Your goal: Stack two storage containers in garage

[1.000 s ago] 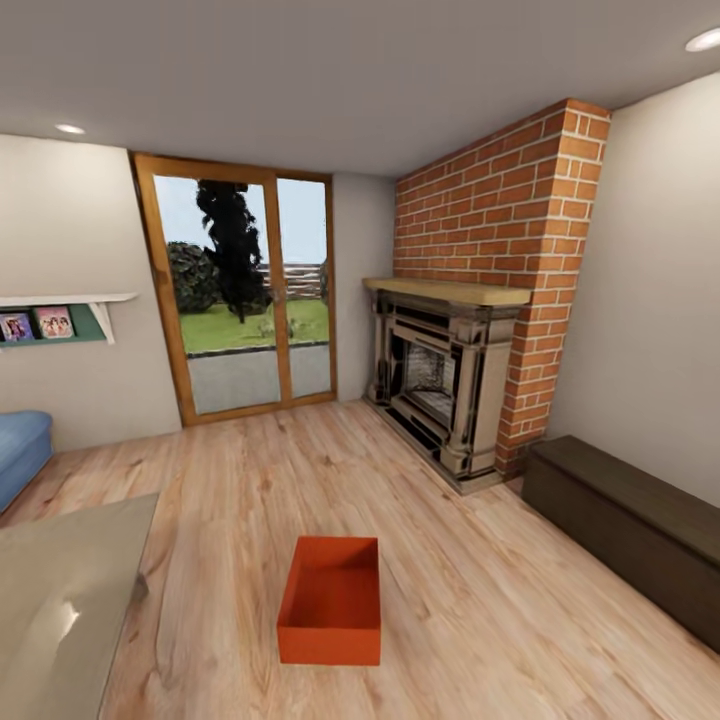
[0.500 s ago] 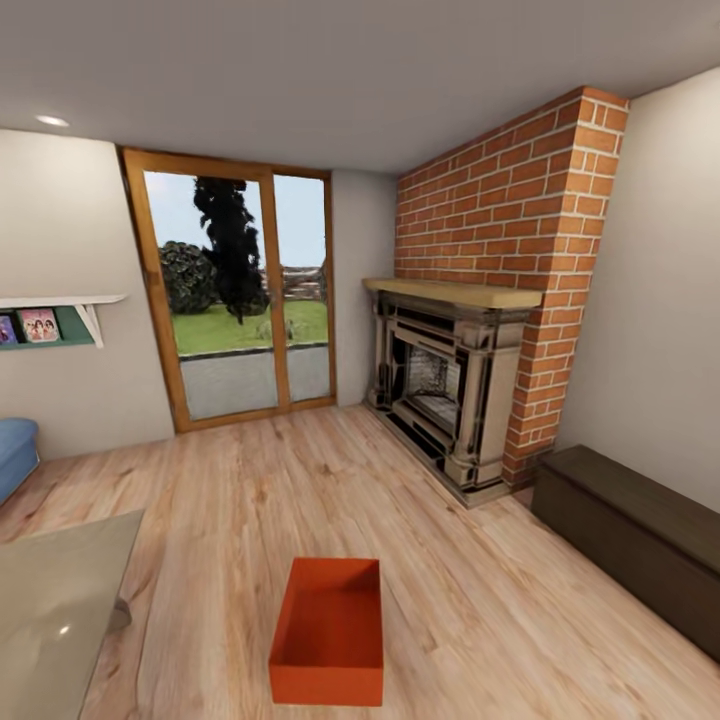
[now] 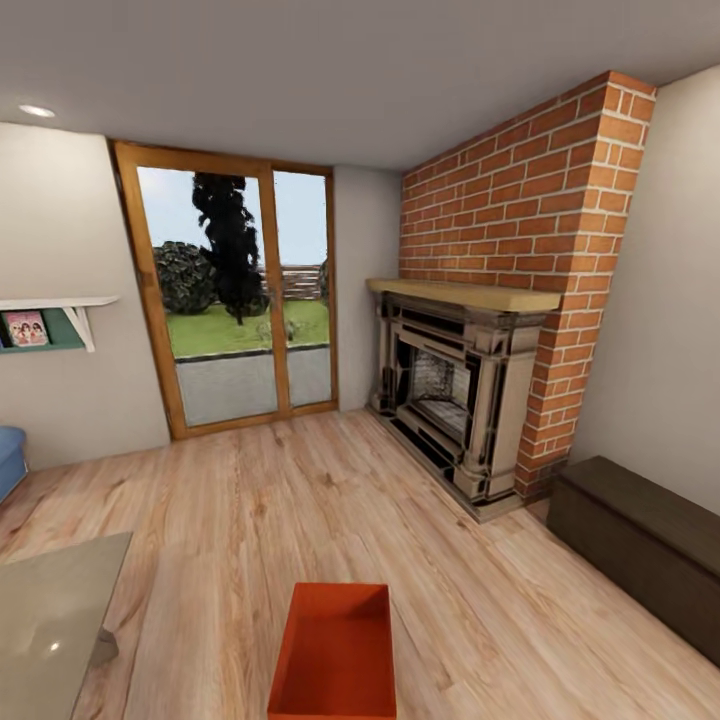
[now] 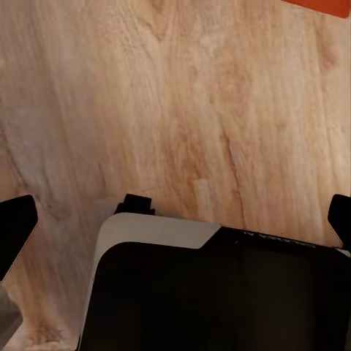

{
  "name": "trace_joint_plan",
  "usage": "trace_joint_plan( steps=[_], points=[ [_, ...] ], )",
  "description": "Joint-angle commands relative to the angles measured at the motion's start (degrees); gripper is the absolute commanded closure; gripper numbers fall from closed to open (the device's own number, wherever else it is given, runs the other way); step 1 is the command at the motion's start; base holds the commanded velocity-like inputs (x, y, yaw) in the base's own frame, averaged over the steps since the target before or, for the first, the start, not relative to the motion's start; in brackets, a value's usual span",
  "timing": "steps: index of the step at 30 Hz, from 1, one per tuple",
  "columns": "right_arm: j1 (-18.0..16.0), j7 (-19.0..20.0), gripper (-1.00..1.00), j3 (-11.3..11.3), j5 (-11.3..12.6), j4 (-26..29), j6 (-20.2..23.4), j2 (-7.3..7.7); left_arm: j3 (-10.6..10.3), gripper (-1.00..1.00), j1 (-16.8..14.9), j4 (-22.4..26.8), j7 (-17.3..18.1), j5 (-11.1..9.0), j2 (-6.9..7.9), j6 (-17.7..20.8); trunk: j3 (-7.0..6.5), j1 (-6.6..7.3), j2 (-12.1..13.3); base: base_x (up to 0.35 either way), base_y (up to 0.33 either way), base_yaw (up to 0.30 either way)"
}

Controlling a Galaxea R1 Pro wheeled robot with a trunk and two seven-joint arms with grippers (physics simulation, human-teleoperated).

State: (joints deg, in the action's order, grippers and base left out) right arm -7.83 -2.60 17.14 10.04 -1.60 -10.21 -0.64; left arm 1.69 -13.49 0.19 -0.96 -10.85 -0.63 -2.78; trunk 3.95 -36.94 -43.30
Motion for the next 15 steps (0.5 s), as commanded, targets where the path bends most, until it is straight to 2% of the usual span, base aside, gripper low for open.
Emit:
trace_joint_plan(
  steps=[1,15],
  points=[
    [-0.08,-0.01,-1.0,0.57,0.56,-0.17,-0.25,-0.01,0.14,-1.0,-0.05,-0.05,-0.1,-0.24,-0.02,-0.19,0.09,-0.05,-0.07,0.322,0.111,0.0],
    [-0.08,0.52,-1.0,0.64,0.53,-0.17,-0.06,0.08,0.13,-1.0,-0.05,-0.06,-0.1,-0.24,-0.03,-0.19,0.09,-0.05,-0.07,0.322,0.111,0.0]
  ],
)
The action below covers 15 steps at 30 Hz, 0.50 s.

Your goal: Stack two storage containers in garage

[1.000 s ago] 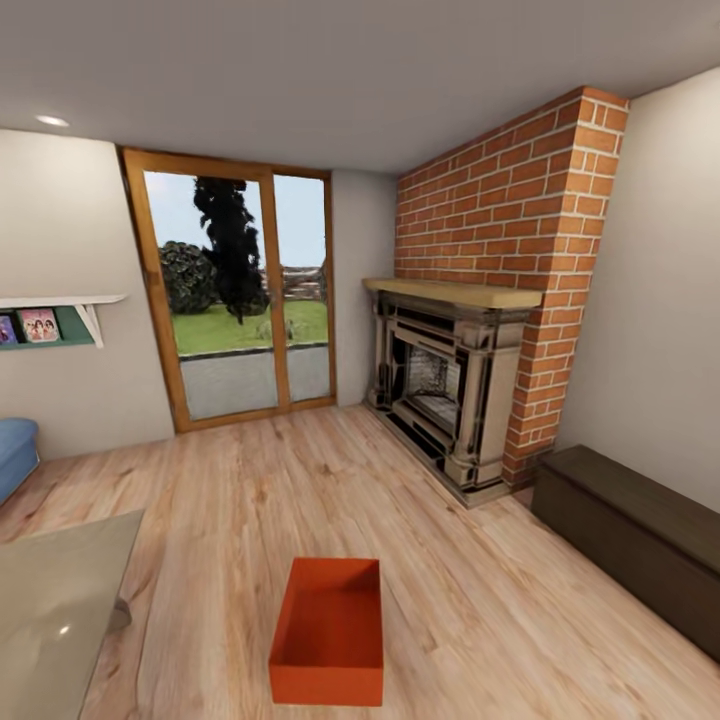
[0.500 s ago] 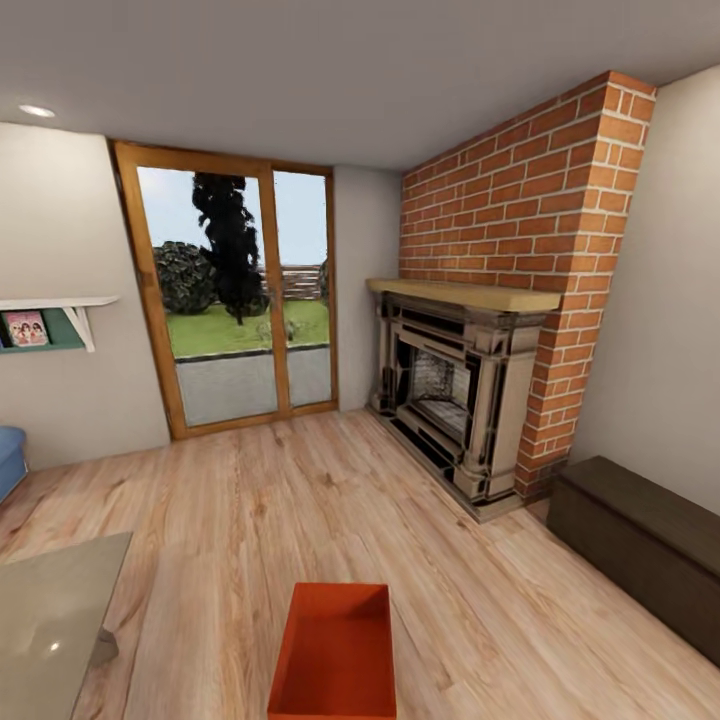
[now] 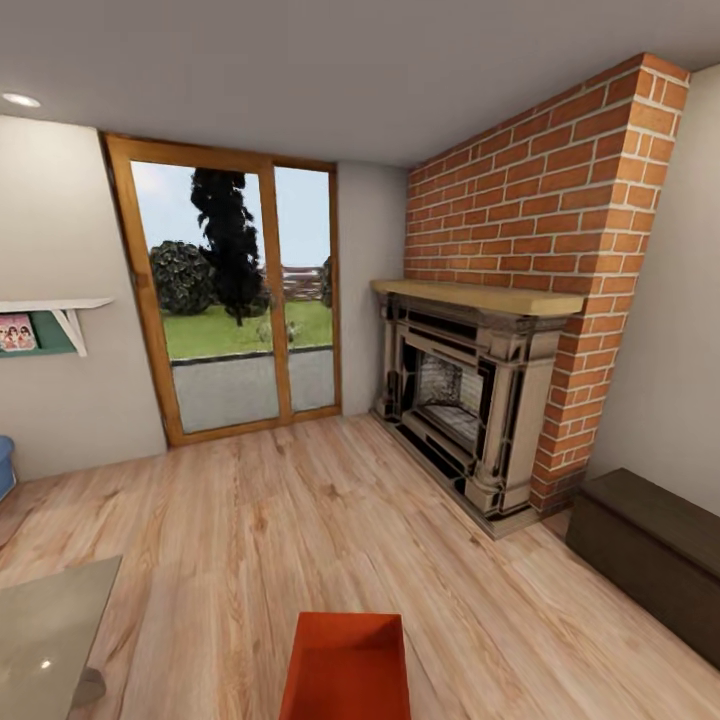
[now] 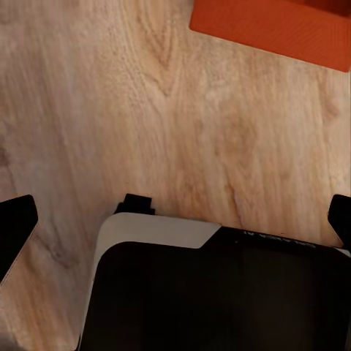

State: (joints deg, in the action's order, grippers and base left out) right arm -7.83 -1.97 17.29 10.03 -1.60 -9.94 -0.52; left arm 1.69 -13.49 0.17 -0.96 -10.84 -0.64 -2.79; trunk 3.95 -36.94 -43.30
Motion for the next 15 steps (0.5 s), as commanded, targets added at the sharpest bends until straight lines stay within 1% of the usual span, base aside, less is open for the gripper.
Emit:
trace_joint_plan(
  steps=[1,15],
  points=[
    [-0.08,-0.12,-1.0,0.48,0.53,-0.17,-0.35,-0.06,0.14,-1.0,-0.05,-0.06,-0.1,-0.25,0.0,-0.19,0.09,-0.05,-0.07,0.322,0.111,0.0],
    [-0.08,-0.39,-1.0,0.15,0.73,-0.16,-0.44,-0.26,0.13,-1.0,-0.05,-0.02,-0.1,-0.3,0.01,-0.33,0.09,-0.05,-0.07,0.316,0.114,0.0]
  ],
)
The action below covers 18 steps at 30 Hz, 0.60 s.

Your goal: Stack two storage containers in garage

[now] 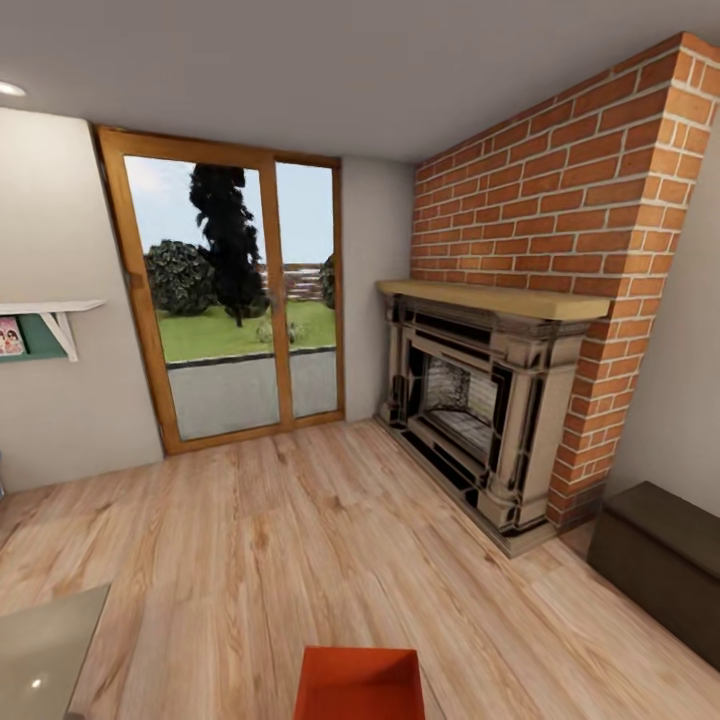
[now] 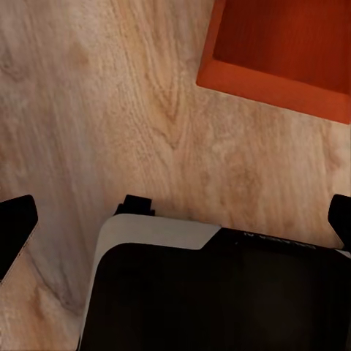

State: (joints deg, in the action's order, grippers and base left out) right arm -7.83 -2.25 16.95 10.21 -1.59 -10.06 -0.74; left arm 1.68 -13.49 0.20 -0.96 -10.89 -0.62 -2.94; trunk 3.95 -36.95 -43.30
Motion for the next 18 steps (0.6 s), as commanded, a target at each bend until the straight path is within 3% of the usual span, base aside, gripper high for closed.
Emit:
trace_joint_plan(
  steps=[1,10,18],
  points=[
    [-0.08,-0.11,-1.0,0.44,0.55,-0.17,-0.38,0.01,0.12,-1.0,-0.05,-0.04,-0.1,-0.24,-0.03,-0.21,0.09,-0.04,-0.07,0.15,0.08,0.0],
    [-0.08,-0.38,-1.0,0.11,0.94,-0.17,-0.62,0.23,0.16,-1.0,-0.05,-0.02,-0.1,-0.27,-0.16,-0.31,0.09,-0.04,-0.07,0.028,0.015,0.0],
    [-0.08,-0.39,-1.0,0.27,0.76,-0.19,-0.66,0.31,0.17,-1.0,-0.05,-0.02,-0.1,-0.33,-0.19,-0.3,0.09,-0.04,-0.07,0.0,-0.111,0.0]
  ],
)
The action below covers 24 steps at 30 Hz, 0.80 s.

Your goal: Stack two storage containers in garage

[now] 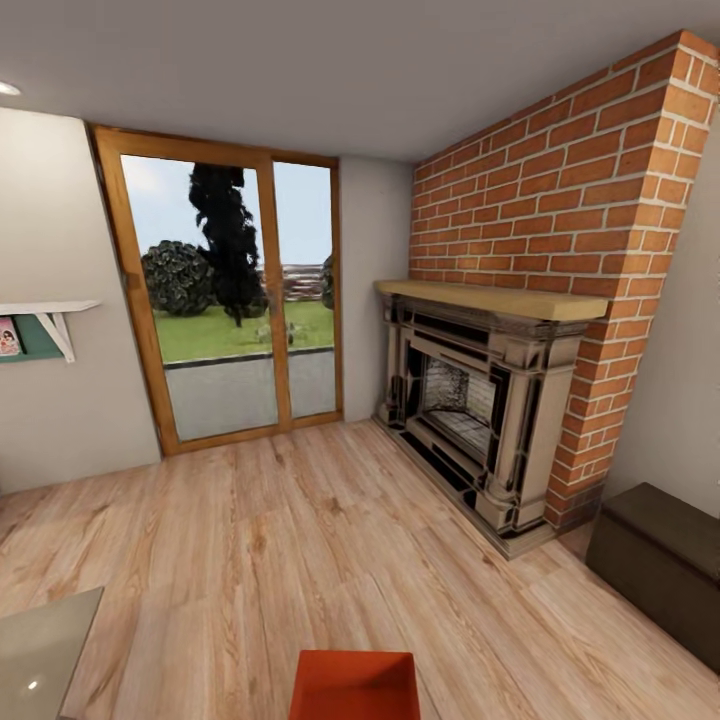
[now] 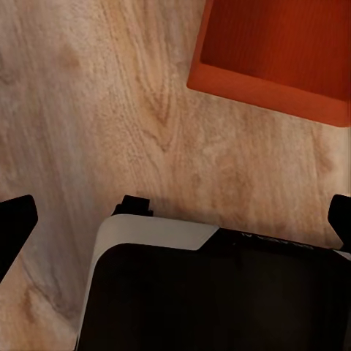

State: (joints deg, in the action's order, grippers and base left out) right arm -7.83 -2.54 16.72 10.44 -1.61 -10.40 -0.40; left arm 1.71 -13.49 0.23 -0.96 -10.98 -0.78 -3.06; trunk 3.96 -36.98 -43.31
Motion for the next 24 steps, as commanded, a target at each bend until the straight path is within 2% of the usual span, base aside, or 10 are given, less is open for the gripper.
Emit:
trace_joint_plan(
  steps=[1,11,16,24],
  points=[
    [-0.08,-0.09,-1.0,0.56,0.48,-0.17,-0.32,0.0,0.14,-1.0,-0.05,-0.05,-0.1,-0.25,0.02,-0.19,0.09,-0.01,-0.06,0.0,-0.016,0.0],
    [-0.08,-0.14,-1.0,0.69,0.13,-0.16,-0.34,0.0,0.14,-1.0,-0.05,-0.05,-0.1,-0.27,0.08,-0.2,0.09,-0.01,-0.06,0.0,0.002,0.0],
    [-0.08,-0.17,-1.0,0.57,0.33,-0.15,-0.35,0.04,0.14,-1.0,-0.05,-0.05,-0.1,-0.2,0.01,-0.2,0.09,-0.01,-0.06,0.0,0.151,0.0],
    [-0.08,-0.18,-1.0,0.39,0.7,-0.15,-0.36,0.03,0.14,-1.0,-0.05,-0.05,-0.1,-0.26,-0.01,-0.2,0.09,-0.01,-0.06,0.0,0.021,0.0]
  ],
)
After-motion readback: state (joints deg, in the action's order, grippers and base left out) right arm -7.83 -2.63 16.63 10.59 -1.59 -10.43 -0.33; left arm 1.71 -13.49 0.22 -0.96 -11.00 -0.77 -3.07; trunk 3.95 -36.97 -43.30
